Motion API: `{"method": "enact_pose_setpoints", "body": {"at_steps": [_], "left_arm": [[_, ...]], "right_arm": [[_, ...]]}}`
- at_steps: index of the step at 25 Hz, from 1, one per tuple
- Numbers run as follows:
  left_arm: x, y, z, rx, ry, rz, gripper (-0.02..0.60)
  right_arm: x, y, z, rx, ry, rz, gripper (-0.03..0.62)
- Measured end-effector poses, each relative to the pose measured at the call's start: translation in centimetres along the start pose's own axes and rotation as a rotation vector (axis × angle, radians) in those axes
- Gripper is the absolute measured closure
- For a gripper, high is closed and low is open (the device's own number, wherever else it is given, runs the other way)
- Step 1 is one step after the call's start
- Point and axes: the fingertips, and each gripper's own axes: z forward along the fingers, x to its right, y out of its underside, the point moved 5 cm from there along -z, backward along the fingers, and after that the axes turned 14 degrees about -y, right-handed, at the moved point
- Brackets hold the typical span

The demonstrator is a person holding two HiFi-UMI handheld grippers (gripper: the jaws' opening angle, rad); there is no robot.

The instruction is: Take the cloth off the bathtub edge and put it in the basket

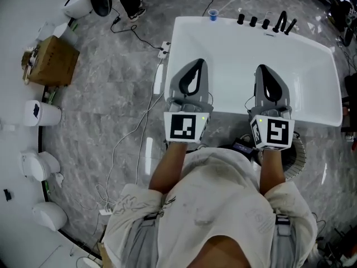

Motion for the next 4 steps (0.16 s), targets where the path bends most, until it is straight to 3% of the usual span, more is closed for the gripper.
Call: {"method": "enact_pose_setpoints", "body": {"at_steps": [4], "left_arm": [[0.4,-1.4,1.7,0.074,-0.007,-0.017,0.584]], "right_arm": [[1.6,-1.6,1.1,0.013,-0.011,-0.052,0.592]]}}
